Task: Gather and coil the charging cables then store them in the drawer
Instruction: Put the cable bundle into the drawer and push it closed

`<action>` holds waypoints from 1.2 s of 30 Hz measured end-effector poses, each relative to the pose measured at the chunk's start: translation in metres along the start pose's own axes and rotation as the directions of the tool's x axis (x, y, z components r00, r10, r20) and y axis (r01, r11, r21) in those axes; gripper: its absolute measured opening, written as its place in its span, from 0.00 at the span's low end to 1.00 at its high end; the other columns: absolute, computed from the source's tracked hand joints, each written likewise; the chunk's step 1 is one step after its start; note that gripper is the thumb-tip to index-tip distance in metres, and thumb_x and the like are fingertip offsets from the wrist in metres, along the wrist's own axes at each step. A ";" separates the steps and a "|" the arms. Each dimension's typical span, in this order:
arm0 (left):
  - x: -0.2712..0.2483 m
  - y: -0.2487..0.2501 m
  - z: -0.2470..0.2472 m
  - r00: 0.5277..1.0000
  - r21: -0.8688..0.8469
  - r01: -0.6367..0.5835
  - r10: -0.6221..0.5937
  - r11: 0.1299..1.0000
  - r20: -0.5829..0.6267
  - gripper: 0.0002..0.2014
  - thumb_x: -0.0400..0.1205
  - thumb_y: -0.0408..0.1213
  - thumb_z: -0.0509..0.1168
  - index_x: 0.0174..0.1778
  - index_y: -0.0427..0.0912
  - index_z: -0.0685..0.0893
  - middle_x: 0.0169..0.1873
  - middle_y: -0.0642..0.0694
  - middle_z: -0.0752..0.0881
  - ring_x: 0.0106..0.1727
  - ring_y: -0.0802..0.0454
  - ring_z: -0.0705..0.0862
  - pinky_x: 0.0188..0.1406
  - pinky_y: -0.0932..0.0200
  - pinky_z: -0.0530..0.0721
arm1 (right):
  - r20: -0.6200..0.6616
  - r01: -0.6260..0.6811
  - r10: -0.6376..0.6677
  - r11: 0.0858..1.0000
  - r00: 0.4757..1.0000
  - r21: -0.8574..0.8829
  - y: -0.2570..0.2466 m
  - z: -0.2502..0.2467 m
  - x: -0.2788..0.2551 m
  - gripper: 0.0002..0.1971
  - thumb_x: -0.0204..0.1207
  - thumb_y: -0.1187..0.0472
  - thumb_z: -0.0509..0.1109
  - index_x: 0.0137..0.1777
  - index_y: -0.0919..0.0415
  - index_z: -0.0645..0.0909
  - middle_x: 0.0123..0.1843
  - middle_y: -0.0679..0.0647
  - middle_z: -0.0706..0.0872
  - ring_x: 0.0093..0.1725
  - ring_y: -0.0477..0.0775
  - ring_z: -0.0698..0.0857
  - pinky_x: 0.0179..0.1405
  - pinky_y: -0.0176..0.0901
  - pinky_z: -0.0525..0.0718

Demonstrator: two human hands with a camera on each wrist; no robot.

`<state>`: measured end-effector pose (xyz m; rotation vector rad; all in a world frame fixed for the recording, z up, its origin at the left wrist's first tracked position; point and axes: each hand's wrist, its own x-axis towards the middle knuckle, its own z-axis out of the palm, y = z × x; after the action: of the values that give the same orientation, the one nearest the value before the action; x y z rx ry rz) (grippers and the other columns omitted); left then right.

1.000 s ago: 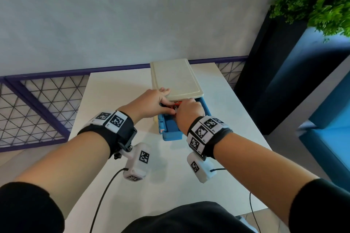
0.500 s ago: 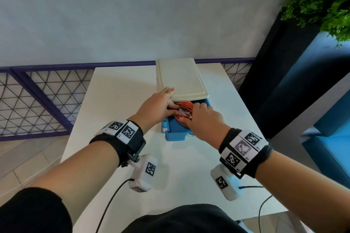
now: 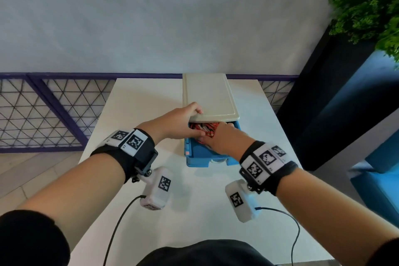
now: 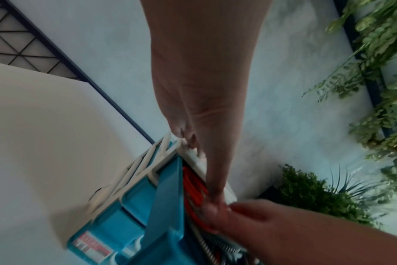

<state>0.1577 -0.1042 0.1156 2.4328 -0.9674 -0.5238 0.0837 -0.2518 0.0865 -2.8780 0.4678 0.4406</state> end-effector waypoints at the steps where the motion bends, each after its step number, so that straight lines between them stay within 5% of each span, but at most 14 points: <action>1: -0.001 0.000 -0.002 0.998 0.034 0.003 -0.005 0.999 0.063 0.40 0.71 0.57 0.73 0.76 0.54 0.62 0.79 0.49 0.68 0.76 0.45 0.70 0.73 0.45 0.72 | 0.056 0.055 -0.055 0.998 0.997 0.009 0.007 -0.013 -0.004 0.44 0.67 0.23 0.57 0.69 0.58 0.73 0.59 0.59 0.83 0.49 0.58 0.82 0.51 0.48 0.82; 4: -0.005 0.012 -0.003 0.974 0.216 -0.069 0.019 0.974 0.226 0.57 0.67 0.63 0.73 0.83 0.47 0.45 0.85 0.47 0.46 0.85 0.48 0.40 0.82 0.44 0.41 | 0.014 0.198 -0.198 0.978 0.980 -0.065 0.023 -0.048 -0.020 0.29 0.75 0.40 0.69 0.70 0.58 0.76 0.62 0.59 0.82 0.54 0.58 0.82 0.54 0.48 0.80; 6: -0.007 0.021 0.003 0.965 0.309 -0.106 0.023 0.945 0.260 0.62 0.64 0.65 0.74 0.83 0.42 0.42 0.84 0.44 0.40 0.83 0.48 0.33 0.82 0.44 0.38 | -0.032 0.305 -0.311 0.944 0.950 -0.129 0.025 -0.058 -0.026 0.26 0.77 0.48 0.71 0.74 0.54 0.75 0.62 0.58 0.78 0.60 0.60 0.81 0.57 0.49 0.78; 10: -0.008 0.027 0.015 0.974 0.390 -0.106 0.018 0.915 0.224 0.66 0.60 0.65 0.76 0.82 0.37 0.42 0.84 0.41 0.39 0.84 0.46 0.35 0.84 0.45 0.44 | 0.045 0.508 -0.506 0.853 0.861 -0.122 0.021 -0.044 -0.022 0.15 0.77 0.57 0.71 0.64 0.54 0.85 0.46 0.55 0.81 0.50 0.59 0.84 0.53 0.50 0.81; 15: -0.007 0.021 0.017 0.986 0.312 -0.047 -0.006 0.949 0.167 0.66 0.54 0.65 0.78 0.82 0.46 0.47 0.83 0.51 0.42 0.83 0.42 0.47 0.81 0.47 0.60 | 0.053 0.555 -0.552 0.830 0.832 -0.061 0.012 -0.021 -0.013 0.08 0.78 0.61 0.68 0.51 0.63 0.87 0.52 0.55 0.84 0.50 0.56 0.83 0.50 0.53 0.83; 21: -0.007 0.020 0.017 0.993 0.281 -0.022 -0.013 0.959 0.120 0.66 0.55 0.62 0.80 0.83 0.47 0.49 0.84 0.55 0.42 0.84 0.56 0.45 0.80 0.58 0.55 | 0.023 0.552 -0.555 0.820 0.831 -0.152 0.007 -0.008 -0.008 0.10 0.78 0.62 0.66 0.56 0.59 0.85 0.52 0.56 0.84 0.49 0.59 0.83 0.48 0.57 0.85; 24: -0.009 0.023 0.011 0.994 0.258 -0.014 -0.015 0.966 0.110 0.59 0.55 0.59 0.81 0.81 0.49 0.60 0.83 0.54 0.53 0.83 0.57 0.55 0.79 0.56 0.63 | 0.041 0.542 -0.541 0.838 0.840 -0.058 0.003 -0.020 -0.010 0.11 0.79 0.63 0.64 0.57 0.62 0.85 0.53 0.60 0.87 0.51 0.63 0.85 0.49 0.54 0.82; 27: -0.007 0.027 0.006 0.999 0.221 -0.049 0.042 0.974 0.034 0.36 0.58 0.52 0.81 0.62 0.49 0.79 0.66 0.49 0.77 0.67 0.47 0.77 0.61 0.45 0.80 | 0.022 0.528 -0.529 0.841 0.848 -0.120 0.005 -0.042 -0.008 0.14 0.82 0.61 0.63 0.62 0.58 0.87 0.56 0.59 0.87 0.51 0.60 0.83 0.45 0.44 0.75; 32: -0.001 0.027 0.008 0.984 0.312 0.042 0.015 0.949 -0.176 0.24 0.72 0.44 0.73 0.64 0.45 0.82 0.61 0.48 0.85 0.64 0.45 0.81 0.57 0.44 0.82 | -0.201 0.416 -0.404 0.909 0.892 0.017 0.019 -0.060 0.003 0.13 0.81 0.61 0.64 0.59 0.53 0.88 0.60 0.53 0.86 0.59 0.56 0.84 0.55 0.43 0.81; 36: 0.008 0.022 0.021 0.934 0.333 0.072 0.053 0.940 -0.353 0.12 0.77 0.38 0.67 0.56 0.49 0.87 0.55 0.48 0.89 0.60 0.45 0.84 0.54 0.47 0.83 | -0.248 0.367 -0.360 0.930 0.900 -0.016 0.021 -0.050 0.011 0.16 0.82 0.66 0.59 0.61 0.57 0.87 0.63 0.55 0.82 0.60 0.58 0.83 0.58 0.51 0.83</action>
<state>0.1406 -0.1303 0.1090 2.7053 -0.9473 0.1041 0.0991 -0.2863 0.1272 -2.9068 -0.0381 0.0109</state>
